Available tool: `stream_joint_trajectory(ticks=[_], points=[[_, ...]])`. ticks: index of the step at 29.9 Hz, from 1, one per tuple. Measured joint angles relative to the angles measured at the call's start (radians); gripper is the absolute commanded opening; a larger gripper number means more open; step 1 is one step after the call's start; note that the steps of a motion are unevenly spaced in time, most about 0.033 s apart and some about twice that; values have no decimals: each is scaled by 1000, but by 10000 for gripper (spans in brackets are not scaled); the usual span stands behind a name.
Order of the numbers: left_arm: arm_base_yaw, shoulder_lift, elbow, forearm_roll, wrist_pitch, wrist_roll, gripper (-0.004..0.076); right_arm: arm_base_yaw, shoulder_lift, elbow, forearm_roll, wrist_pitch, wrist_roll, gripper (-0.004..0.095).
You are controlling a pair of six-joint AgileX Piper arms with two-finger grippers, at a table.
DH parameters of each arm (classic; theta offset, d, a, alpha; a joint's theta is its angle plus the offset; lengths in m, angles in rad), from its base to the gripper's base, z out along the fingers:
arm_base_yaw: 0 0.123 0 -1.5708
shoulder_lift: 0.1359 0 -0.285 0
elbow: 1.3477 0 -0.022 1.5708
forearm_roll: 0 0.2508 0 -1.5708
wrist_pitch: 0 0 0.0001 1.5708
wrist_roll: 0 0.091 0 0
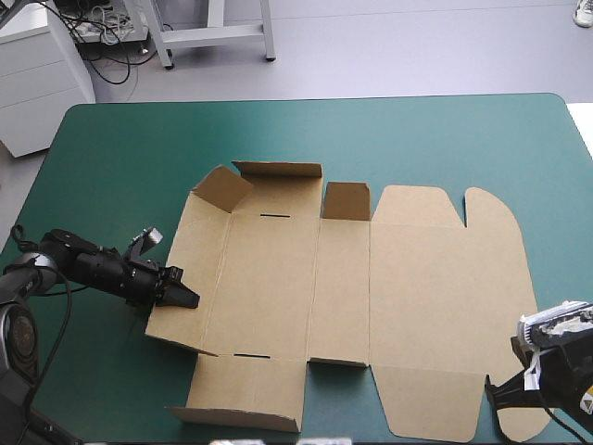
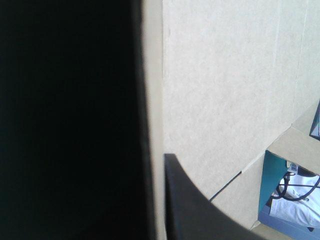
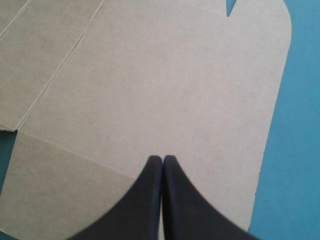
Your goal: Fold the box
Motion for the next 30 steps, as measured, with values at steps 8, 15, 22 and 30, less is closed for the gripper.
stream_joint_trajectory(ticks=[8,15,22,30], points=[[-77,-43,-142,40,-34,-13,-32,0,0,-5,-6,0,-1,-18],[-204,-113,-401,167,-10,-142,-32,0,0,-48,-6,1,-1,-18],[-377,-120,-714,460,13,-321,-32,0,0,-63,-6,1,-3,-18],[-619,-121,-856,808,26,-400,-32,0,0,-63,-20,1,-3,-18]])
